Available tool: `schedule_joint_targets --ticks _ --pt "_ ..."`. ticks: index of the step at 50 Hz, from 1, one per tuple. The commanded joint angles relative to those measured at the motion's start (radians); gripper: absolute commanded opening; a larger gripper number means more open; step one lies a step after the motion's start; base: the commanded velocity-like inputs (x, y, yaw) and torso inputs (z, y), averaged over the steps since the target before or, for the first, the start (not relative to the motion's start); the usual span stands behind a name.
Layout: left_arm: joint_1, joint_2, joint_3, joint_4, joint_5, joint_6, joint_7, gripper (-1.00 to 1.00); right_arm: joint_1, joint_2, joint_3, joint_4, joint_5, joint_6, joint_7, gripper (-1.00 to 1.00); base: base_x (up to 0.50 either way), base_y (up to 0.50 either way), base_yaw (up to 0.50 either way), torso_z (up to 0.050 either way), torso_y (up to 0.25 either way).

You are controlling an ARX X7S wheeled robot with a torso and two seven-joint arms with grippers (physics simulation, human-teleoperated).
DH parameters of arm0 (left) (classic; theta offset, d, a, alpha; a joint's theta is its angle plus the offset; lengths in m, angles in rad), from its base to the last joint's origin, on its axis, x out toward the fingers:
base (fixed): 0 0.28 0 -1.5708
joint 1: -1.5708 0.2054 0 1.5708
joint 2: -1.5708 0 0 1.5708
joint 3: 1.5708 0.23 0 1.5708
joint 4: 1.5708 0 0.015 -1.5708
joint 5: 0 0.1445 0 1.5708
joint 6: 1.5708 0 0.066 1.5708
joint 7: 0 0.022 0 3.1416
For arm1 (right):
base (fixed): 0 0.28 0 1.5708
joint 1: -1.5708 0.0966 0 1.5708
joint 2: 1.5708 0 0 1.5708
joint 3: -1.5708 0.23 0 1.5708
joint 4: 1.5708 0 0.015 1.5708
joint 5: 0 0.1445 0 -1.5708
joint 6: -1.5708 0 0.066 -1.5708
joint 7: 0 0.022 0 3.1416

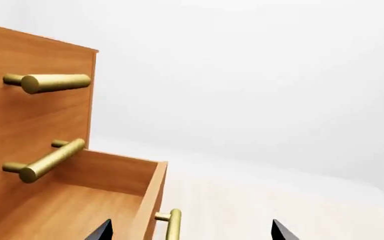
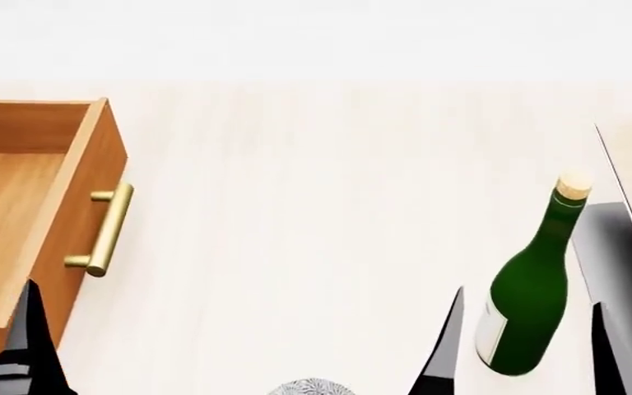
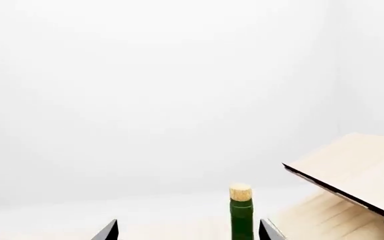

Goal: Put the bowl on top of the cabinet.

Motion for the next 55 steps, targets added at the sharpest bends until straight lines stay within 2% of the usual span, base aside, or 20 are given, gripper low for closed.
schedule_joint_targets --ticks 1,20,30,33,36,38,39,42,45,47,53,55 --pt "0.003 -0.009 0.008 -0.007 0.000 0.008 -0.009 1.00 -0.003 0.006 -0.009 0.000 -0.007 -0.008 0.006 1.00 0.00 0.00 0.00 0.000 -0.250" --pt "0.004 -0.019 0.018 -0.011 -0.003 0.013 -0.018 1.00 -0.004 0.017 -0.018 0.001 -0.005 -0.014 0.014 1.00 0.00 0.00 0.00 0.000 -0.250" --pt "-0.010 -0.058 0.035 0.042 -0.041 -0.045 -0.005 1.00 0.000 0.024 -0.016 0.001 0.000 -0.011 0.020 1.00 0.00 0.00 0.00 0.000 -0.175" --pt "-0.038 -0.102 0.050 0.097 -0.068 -0.135 -0.009 1.00 -0.001 0.026 -0.017 0.000 0.001 -0.012 0.022 1.00 0.00 0.00 0.00 0.000 0.000" --pt "-0.071 -0.146 0.030 0.176 -0.177 -0.248 -0.014 1.00 -0.001 0.027 -0.017 0.001 0.001 -0.014 0.024 1.00 0.00 0.00 0.00 0.000 0.000" --pt "-0.073 -0.148 0.030 0.177 -0.180 -0.250 -0.016 1.00 -0.001 0.028 -0.018 0.001 0.002 -0.014 0.025 1.00 0.00 0.00 0.00 0.000 0.000" --pt "-0.125 -0.185 0.016 0.214 -0.291 -0.359 -0.030 1.00 -0.002 0.028 -0.020 0.002 -0.001 -0.017 0.025 1.00 0.00 0.00 0.00 0.000 0.000" --pt "-0.165 -0.209 0.037 0.238 -0.317 -0.413 -0.033 1.00 -0.003 0.029 -0.020 -0.002 -0.002 -0.017 0.027 1.00 0.00 0.00 0.00 0.000 0.000" --pt "-0.230 -0.265 0.076 0.287 -0.423 -0.543 -0.025 1.00 0.000 0.033 -0.010 -0.006 0.006 -0.014 0.031 1.00 0.00 0.00 0.00 0.000 0.000" --pt "-0.275 -0.280 0.101 0.279 -0.489 -0.628 -0.036 1.00 0.002 0.036 -0.004 -0.008 0.007 -0.010 0.035 1.00 0.00 0.00 0.00 0.000 0.000" --pt "-0.360 -0.294 0.181 0.238 -0.543 -0.736 -0.011 1.00 0.010 0.048 0.031 -0.022 0.049 0.010 0.043 1.00 0.00 0.00 0.00 0.000 0.000" --pt "-0.428 -0.287 0.215 0.194 -0.589 -0.825 -0.024 1.00 0.018 0.054 0.041 -0.029 0.061 0.029 0.048 1.00 0.00 0.00 0.00 0.000 0.000"
